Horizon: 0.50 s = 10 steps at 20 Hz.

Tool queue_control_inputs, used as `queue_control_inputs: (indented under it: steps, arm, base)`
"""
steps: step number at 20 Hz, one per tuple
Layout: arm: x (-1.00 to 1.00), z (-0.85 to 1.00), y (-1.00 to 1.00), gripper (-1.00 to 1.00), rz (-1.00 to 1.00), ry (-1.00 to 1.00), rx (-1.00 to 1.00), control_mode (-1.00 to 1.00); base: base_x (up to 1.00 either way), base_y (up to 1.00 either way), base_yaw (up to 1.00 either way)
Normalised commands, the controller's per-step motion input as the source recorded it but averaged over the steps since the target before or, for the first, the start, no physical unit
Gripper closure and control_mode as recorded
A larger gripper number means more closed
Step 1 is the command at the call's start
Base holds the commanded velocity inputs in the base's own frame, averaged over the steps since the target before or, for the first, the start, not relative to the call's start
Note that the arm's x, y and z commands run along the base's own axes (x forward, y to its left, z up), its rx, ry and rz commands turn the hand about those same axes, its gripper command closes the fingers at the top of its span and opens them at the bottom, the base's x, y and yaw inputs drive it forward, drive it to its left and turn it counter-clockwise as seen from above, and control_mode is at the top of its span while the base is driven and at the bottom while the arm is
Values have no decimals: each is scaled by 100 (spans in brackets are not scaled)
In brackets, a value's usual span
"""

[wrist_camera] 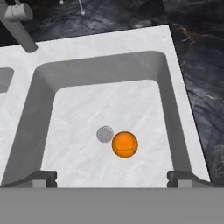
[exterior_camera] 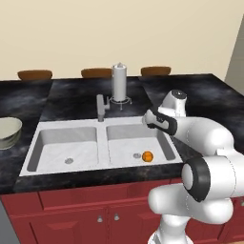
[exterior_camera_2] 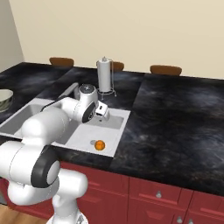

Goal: Pick the garlics from the cabinet and place them in one bowl. Pick the orange from the sink and place it in the other bowl.

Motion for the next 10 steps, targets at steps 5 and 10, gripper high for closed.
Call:
queue_control_inputs:
  steps: [5, 10]
  arm:
    - [8, 0, 0, -100, -1, 0, 0, -100]
    - [23, -6, -6, -100, 0, 5, 5, -100]
  base:
    - [14, 0, -3]
    - [0, 0, 0]
